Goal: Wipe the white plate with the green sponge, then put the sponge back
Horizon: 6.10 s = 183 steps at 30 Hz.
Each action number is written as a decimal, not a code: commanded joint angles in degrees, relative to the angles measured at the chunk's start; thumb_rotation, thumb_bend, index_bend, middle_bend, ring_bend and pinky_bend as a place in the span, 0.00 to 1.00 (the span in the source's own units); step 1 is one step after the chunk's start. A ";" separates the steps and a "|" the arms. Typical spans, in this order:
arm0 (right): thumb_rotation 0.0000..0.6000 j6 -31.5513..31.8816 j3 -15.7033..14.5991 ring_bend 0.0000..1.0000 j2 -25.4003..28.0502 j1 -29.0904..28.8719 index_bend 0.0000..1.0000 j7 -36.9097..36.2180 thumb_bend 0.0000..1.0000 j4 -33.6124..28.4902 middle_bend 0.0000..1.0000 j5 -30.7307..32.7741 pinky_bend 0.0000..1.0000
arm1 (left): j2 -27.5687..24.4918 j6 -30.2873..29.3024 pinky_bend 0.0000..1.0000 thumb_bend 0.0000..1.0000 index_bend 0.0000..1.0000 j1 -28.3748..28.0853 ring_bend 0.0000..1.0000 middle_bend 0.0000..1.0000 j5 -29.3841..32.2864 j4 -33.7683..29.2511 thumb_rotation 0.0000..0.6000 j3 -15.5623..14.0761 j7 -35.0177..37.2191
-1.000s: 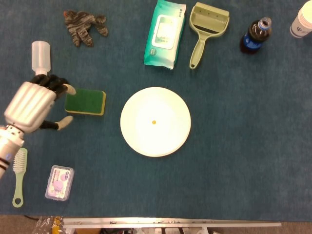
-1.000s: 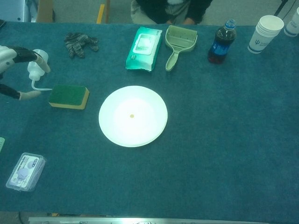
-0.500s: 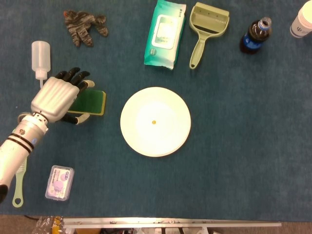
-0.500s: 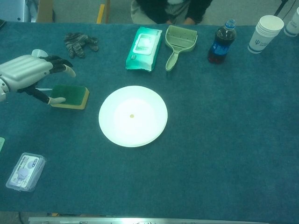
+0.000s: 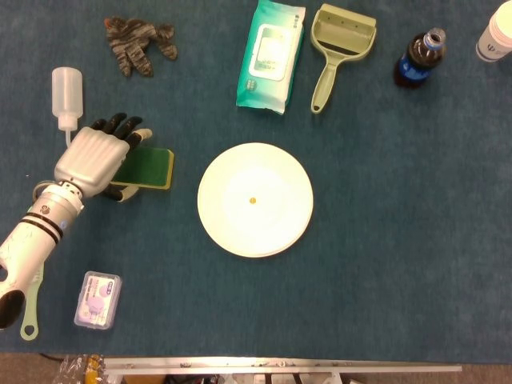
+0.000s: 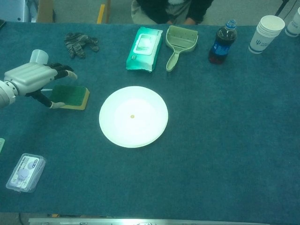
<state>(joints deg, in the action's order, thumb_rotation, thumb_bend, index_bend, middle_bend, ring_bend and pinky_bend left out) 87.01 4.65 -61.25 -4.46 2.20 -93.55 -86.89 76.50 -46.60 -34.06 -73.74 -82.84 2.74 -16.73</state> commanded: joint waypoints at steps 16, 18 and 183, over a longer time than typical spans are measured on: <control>1.00 0.35 -0.01 0.27 -0.11 0.11 0.34 -0.11 0.18 -0.04 0.40 -0.41 0.31 | 1.87 0.69 0.17 0.23 0.21 -0.24 0.04 0.06 2.78 5.14 0.85 -1.42 0.74; 1.00 0.50 0.00 0.27 -0.10 0.17 0.34 -0.19 0.18 -0.03 0.40 -0.47 0.31 | 2.17 0.47 0.17 0.23 0.25 -0.24 0.04 0.07 2.62 5.52 0.85 -1.48 1.04; 1.00 1.26 0.37 0.27 -1.52 1.32 0.34 -16.13 0.18 12.12 0.40 0.28 0.31 | 15.18 -28.19 0.17 0.24 0.43 -29.99 0.08 0.18 40.74 -24.60 0.82 -5.96 -66.41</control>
<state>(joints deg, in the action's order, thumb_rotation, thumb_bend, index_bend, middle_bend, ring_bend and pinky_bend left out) 88.26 5.03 -62.79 -3.15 -13.92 -81.43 -86.62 91.45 -74.82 -63.90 -33.02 -107.43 -3.40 -83.04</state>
